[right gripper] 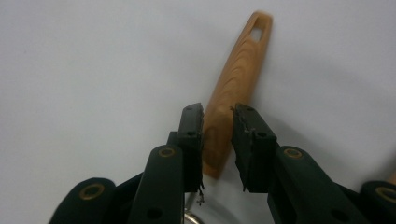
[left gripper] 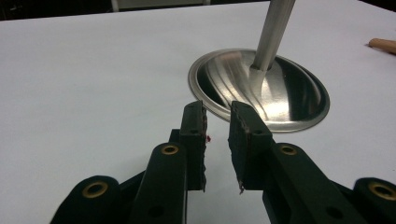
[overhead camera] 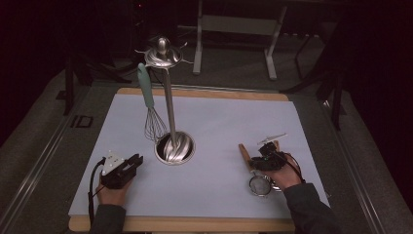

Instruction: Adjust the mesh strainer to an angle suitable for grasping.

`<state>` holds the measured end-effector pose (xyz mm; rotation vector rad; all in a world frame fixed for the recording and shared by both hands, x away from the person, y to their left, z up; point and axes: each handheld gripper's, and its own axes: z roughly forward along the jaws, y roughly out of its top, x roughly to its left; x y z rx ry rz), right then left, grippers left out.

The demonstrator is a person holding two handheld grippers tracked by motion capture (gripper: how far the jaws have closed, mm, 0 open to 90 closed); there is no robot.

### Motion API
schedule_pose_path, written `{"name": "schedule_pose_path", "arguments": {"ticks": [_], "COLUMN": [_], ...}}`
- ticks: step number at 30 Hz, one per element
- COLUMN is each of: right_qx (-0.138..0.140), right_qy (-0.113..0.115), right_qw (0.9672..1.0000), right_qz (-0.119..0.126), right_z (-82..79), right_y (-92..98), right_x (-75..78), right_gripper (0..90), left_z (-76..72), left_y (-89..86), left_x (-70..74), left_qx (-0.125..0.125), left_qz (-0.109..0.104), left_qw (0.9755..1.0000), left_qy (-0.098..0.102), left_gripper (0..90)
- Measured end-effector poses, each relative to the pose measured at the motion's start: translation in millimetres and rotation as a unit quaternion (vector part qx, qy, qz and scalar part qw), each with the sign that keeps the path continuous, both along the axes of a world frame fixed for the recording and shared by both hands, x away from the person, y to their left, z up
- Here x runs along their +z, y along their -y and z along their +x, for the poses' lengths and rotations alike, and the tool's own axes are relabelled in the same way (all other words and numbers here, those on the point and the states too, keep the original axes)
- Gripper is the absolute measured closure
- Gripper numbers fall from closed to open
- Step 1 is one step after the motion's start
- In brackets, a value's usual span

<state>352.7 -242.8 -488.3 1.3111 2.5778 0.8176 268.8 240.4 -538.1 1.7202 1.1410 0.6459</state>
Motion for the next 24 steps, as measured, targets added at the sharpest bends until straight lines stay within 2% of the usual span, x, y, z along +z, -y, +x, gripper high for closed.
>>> {"name": "schedule_pose_path", "arguments": {"ticks": [5, 9, 13, 24], "right_qx": [-0.007, 0.002, 0.004, 0.003], "right_qy": [-0.014, -0.035, -0.043, -0.047], "right_qw": [0.9999, 0.9990, 0.9986, 0.9987], "right_qz": [0.006, 0.029, 0.032, 0.020], "right_z": [0.6, -1.0, -0.2, 1.1], "right_y": [0.3, 1.9, -0.1, -3.1], "right_x": [-1.6, -2.3, -3.7, -4.3], "right_gripper": [70.5, 69.1, 67.0, 64.1], "left_z": [-0.3, -0.3, -0.2, 0.2], "left_y": [0.3, 0.5, 0.6, 0.4], "left_x": [0.1, 0.0, 0.0, 0.0], "left_qx": [0.001, 0.001, 0.001, 0.000], "left_qz": [0.001, 0.001, 0.002, 0.002], "left_qw": [1.0000, 1.0000, 1.0000, 1.0000], "left_qy": [0.001, 0.001, 0.001, 0.000], "left_gripper": [75.8, 75.8, 75.8, 75.8]}}
